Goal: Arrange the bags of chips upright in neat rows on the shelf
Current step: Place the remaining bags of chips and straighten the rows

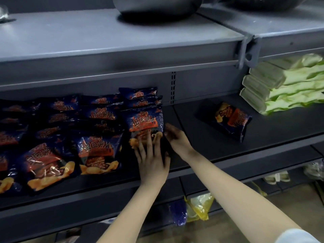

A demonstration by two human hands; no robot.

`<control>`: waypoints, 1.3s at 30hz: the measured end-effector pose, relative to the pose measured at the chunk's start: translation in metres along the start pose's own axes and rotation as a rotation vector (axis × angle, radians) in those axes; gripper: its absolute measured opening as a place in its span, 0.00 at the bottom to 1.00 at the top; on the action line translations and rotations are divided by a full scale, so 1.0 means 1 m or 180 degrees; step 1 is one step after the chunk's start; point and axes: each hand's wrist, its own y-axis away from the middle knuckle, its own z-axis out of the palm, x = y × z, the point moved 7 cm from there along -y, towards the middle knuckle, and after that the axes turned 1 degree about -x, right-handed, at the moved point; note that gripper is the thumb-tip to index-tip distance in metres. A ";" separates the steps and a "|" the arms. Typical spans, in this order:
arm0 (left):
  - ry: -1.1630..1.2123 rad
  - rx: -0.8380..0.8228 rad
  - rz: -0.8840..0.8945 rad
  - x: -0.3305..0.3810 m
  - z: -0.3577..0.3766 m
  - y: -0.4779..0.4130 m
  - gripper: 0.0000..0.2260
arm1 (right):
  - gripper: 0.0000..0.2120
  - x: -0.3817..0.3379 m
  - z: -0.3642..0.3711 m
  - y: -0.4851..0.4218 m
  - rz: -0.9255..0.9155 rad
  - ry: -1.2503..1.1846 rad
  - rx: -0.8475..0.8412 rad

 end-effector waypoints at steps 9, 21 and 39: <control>0.0656 0.0237 0.0781 0.116 -0.004 -0.045 0.27 | 0.16 -0.028 -0.150 0.016 -0.0460 0.0667 0.1197; -0.0444 -0.0926 0.2178 0.250 0.078 -0.102 0.38 | 0.20 0.051 -0.252 0.042 0.0601 0.1364 0.1464; 0.0206 -0.0201 0.2392 0.233 0.072 -0.086 0.34 | 0.08 0.066 -0.251 0.043 0.1038 -0.1263 0.2147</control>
